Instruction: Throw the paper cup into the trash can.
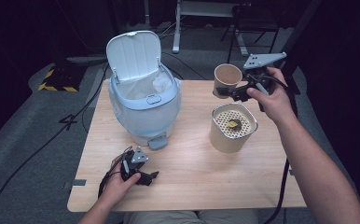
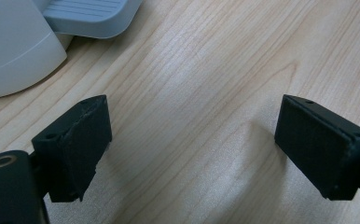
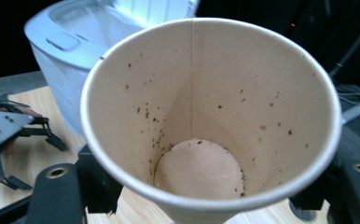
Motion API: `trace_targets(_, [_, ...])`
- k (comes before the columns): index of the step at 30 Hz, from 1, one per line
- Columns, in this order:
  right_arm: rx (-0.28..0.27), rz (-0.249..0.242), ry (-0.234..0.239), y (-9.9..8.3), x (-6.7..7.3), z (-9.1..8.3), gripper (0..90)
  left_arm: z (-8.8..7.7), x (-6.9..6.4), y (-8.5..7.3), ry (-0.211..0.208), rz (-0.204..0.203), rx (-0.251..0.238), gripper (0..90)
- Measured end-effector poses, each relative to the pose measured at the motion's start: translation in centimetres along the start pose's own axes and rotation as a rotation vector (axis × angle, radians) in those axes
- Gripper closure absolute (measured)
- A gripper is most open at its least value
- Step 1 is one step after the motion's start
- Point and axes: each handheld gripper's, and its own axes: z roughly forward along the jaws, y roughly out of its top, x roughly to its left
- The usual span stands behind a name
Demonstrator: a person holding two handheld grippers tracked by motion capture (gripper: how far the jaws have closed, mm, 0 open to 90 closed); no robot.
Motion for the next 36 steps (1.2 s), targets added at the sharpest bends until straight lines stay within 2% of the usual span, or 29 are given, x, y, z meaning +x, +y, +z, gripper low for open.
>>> trace_targets(1, [-0.007, -0.008, 0.021, 0.8, 0.2, 0.6, 27.9, 0.0, 0.0, 0.0, -0.001, 0.001, -0.001, 11.5])
trace_targets(8, [-0.026, -0.019, 0.069, 3.1, 0.6, 2.5, 27.9, 0.0, 0.0, 0.0, 0.000, 0.001, 0.000, 11.5])
trace_targets(11, [-0.034, -0.026, 0.100, 4.6, 1.1, 3.9, 27.9, 0.0, -0.1, -0.1, 0.009, -0.008, -0.001, 11.5])
trace_targets(16, [-0.043, -0.028, 0.133, 5.8, 1.6, 5.4, 27.9, -0.1, -0.2, -0.2, 0.023, -0.019, -0.003, 11.6])
trace_targets(21, [-0.051, -0.027, 0.148, 7.5, 2.5, 7.9, 27.7, -0.2, -0.2, -0.2, 0.023, -0.018, 0.000, 11.5])
trace_targets(22, [-0.051, -0.027, 0.148, 7.5, 2.5, 7.9, 27.7, -0.2, -0.2, -0.2, 0.022, -0.017, 0.003, 11.5])
trace_targets(23, [-0.056, -0.017, 0.149, 7.9, 2.9, 8.7, 27.6, -0.2, -0.2, -0.2, 0.023, -0.018, 0.001, 11.5])
trace_targets(27, [-0.065, -0.013, 0.154, 8.5, 3.7, 10.1, 27.5, -0.2, -0.2, -0.2, 0.019, -0.017, 0.004, 11.4])
trace_targets(36, [-0.090, 0.046, 0.160, 9.4, 4.5, 12.7, 27.3, -0.1, -0.1, -0.1, 0.019, -0.014, -0.001, 11.0])
